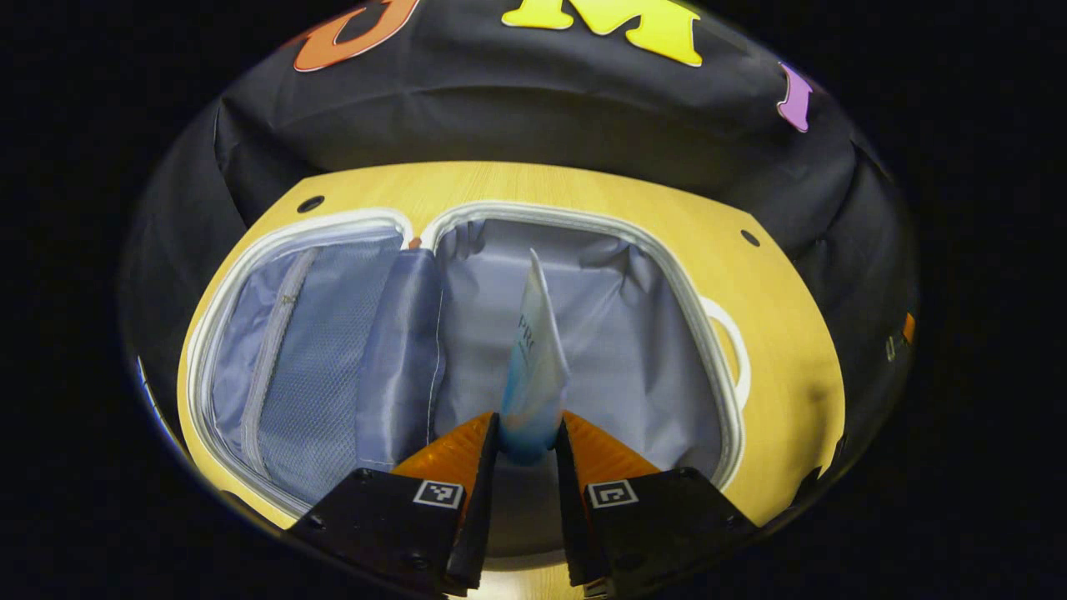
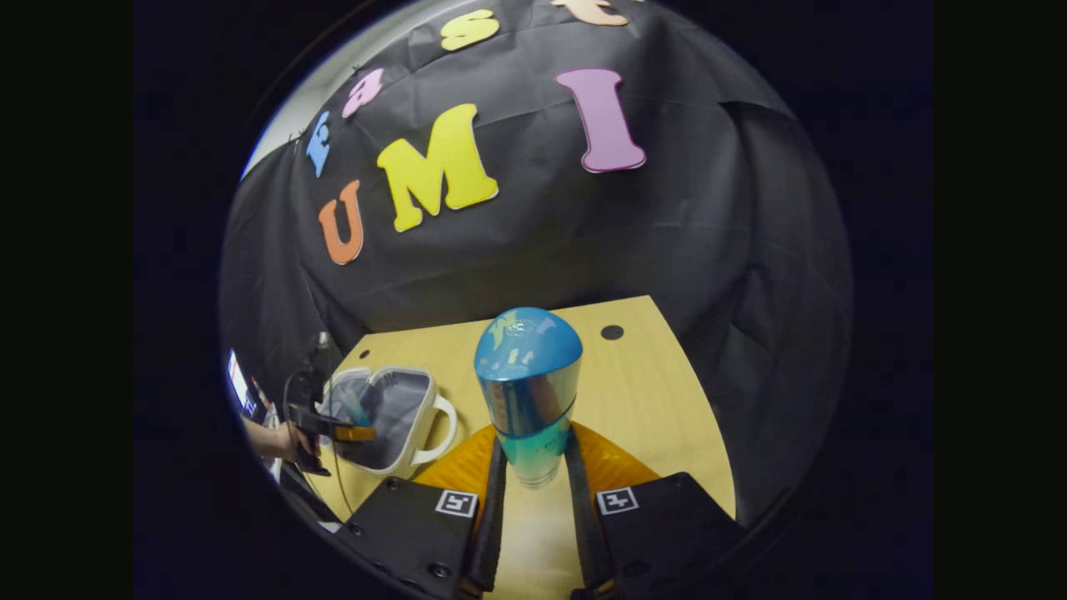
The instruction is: First open the suitcase, pack the skin care products into it, and then close the suitcase.
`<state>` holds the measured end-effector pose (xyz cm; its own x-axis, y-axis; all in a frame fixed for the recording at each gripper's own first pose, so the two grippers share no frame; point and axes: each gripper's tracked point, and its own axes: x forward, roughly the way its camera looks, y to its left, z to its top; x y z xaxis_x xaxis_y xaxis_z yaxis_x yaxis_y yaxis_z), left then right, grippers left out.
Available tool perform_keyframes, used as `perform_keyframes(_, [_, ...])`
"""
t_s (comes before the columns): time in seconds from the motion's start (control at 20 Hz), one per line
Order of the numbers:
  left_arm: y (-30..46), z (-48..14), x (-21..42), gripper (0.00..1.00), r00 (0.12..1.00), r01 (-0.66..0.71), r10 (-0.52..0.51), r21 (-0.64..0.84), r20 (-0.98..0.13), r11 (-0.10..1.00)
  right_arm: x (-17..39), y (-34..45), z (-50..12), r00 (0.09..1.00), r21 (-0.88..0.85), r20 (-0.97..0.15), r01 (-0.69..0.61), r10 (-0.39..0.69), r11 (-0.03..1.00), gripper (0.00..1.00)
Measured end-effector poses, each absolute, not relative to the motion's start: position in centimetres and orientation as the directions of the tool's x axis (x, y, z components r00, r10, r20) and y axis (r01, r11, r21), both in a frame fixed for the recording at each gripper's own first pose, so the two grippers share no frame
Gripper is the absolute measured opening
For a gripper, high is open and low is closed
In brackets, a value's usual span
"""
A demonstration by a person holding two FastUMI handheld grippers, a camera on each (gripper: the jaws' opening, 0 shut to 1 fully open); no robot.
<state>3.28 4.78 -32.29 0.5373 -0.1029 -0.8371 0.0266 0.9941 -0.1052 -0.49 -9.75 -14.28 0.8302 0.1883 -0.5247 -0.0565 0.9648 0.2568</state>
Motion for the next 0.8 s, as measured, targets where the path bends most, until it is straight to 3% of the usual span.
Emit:
perform_keyframes(0.4, [4.8,-32.7,3.4,0.40,0.398,-0.009,-0.081,-0.093,-0.914,0.996,-1.5,-8.0,-12.3,0.830,0.287,-0.517,-0.061,0.209,0.956,0.35])
perform_keyframes(0.45, [4.8,-32.9,3.4,0.48,0.379,-0.005,-0.074,-0.082,-0.922,0.997,-1.6,-7.7,-12.1,0.830,0.286,-0.516,-0.068,0.214,0.956,0.35])
perform_keyframes(0.5, [4.9,-33.2,3.4,0.41,0.361,-0.002,-0.063,-0.068,-0.930,0.998,-1.4,-7.3,-11.9,0.828,0.285,-0.515,-0.076,0.219,0.956,0.35])
perform_keyframes(0.7, [4.9,-33.7,3.2,0.43,0.317,0.001,-0.051,-0.054,-0.947,0.999,-1.3,-5.7,-11.6,0.819,0.267,-0.520,-0.115,0.243,0.957,0.35])
perform_keyframes(0.75, [4.9,-33.6,3.1,0.51,0.312,0.003,-0.051,-0.053,-0.949,0.999,-1.5,-5.1,-11.6,0.813,0.264,-0.524,-0.129,0.254,0.956,0.35])
perform_keyframes(0.8, [4.6,-33.6,3.0,0.44,0.309,0.001,-0.063,-0.066,-0.949,0.998,-1.6,-4.4,-11.7,0.805,0.261,-0.530,-0.146,0.268,0.954,0.35])
